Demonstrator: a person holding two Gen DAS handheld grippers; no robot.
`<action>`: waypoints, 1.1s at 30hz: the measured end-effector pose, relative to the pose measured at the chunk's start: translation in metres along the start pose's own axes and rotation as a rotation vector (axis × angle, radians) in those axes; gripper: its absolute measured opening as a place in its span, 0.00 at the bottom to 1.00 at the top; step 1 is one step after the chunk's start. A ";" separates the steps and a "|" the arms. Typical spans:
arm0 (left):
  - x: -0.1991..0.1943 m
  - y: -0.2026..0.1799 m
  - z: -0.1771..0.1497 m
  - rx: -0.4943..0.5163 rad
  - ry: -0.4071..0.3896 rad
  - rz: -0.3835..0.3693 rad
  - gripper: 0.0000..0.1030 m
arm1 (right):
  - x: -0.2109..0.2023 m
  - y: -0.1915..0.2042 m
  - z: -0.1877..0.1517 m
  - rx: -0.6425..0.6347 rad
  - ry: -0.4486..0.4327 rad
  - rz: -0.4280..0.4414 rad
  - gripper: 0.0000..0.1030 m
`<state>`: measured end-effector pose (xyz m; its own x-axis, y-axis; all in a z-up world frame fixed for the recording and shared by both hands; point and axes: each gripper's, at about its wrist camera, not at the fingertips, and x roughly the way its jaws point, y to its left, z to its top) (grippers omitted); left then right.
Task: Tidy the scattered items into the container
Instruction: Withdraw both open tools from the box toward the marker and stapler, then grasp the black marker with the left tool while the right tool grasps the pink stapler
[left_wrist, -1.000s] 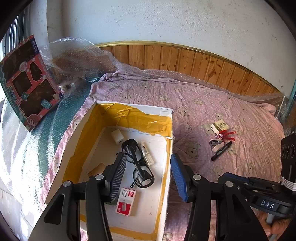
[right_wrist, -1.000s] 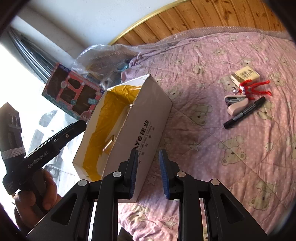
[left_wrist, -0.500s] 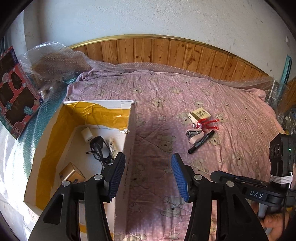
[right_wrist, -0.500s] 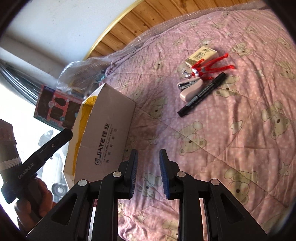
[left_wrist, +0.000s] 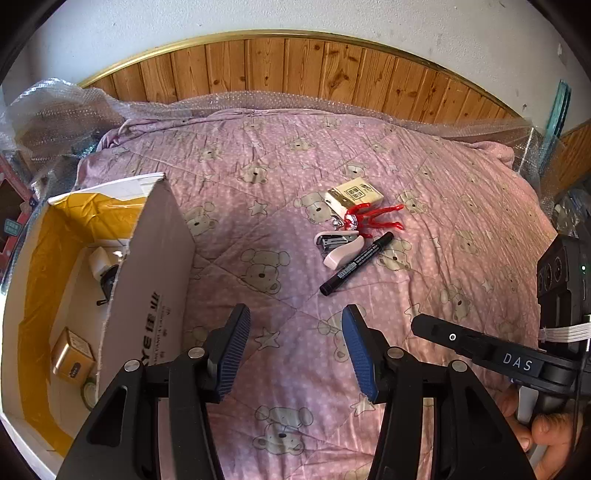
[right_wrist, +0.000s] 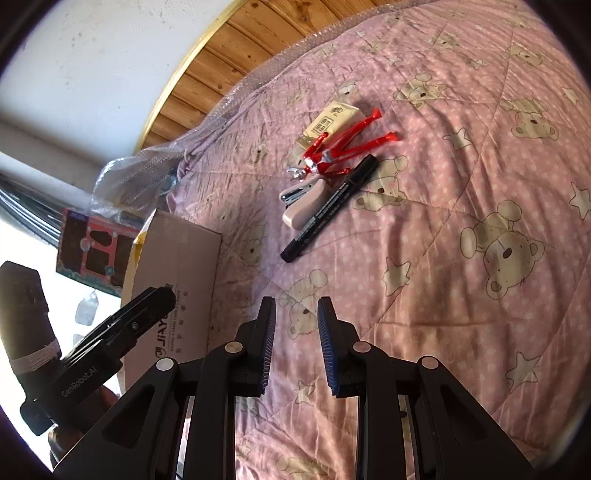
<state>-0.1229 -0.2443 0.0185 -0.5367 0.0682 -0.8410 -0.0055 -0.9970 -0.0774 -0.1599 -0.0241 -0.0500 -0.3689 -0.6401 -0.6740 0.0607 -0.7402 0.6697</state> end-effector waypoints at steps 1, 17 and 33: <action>0.006 -0.002 0.002 -0.002 0.006 -0.005 0.52 | 0.002 -0.003 0.003 0.005 -0.001 -0.004 0.26; 0.089 0.020 0.010 -0.155 0.095 -0.034 0.52 | 0.075 0.007 0.082 -0.138 0.030 -0.098 0.28; 0.114 0.051 0.001 -0.259 0.125 -0.089 0.52 | 0.125 0.046 0.080 -0.386 0.158 -0.084 0.29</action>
<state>-0.1851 -0.2872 -0.0809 -0.4353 0.1747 -0.8832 0.1765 -0.9454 -0.2740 -0.2772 -0.1220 -0.0787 -0.2424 -0.5758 -0.7808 0.3904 -0.7947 0.4648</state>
